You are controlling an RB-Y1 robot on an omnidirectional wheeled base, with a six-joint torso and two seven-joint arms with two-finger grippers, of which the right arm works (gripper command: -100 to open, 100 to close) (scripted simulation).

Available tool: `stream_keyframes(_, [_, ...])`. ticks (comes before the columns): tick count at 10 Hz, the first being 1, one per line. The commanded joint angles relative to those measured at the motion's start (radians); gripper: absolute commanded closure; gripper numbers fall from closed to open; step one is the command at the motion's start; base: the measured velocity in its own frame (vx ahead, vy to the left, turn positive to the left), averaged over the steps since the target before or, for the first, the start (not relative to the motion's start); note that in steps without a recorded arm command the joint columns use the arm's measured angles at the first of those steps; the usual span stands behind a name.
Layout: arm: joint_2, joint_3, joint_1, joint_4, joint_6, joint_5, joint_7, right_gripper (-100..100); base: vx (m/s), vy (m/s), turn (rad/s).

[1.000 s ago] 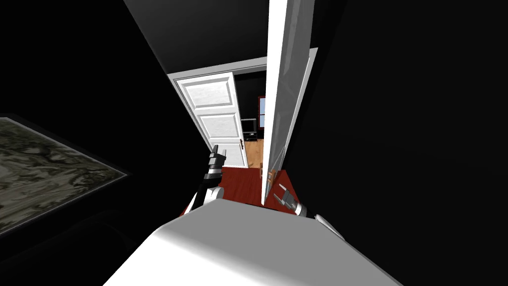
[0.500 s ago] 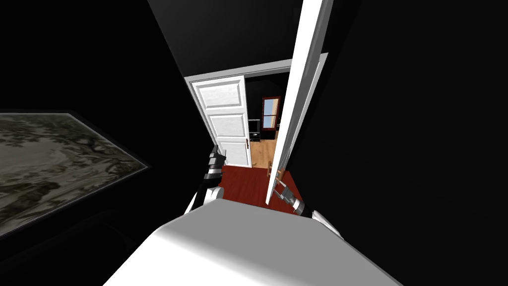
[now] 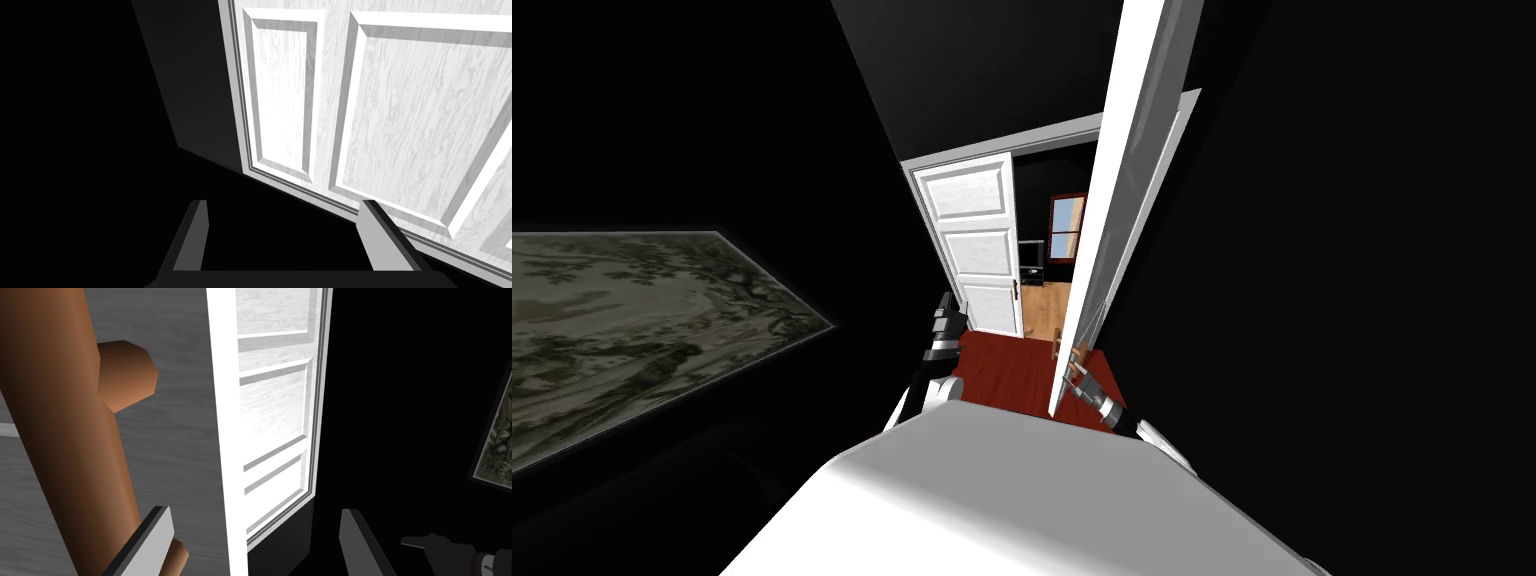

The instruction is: Pull the door open

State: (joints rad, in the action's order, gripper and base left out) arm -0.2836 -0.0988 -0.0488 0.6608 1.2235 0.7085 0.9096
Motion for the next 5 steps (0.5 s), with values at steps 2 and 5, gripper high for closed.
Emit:
stream_keyframes(2, [0.002,0.018,-0.028,-0.026,-0.018,-0.013,0.005,-100,0.022,-0.113,0.265])
stream_keyframes(5, [0.013,0.007,-0.016,-0.017,-0.023,-0.007,-0.001,-100,0.012,-0.124,0.135])
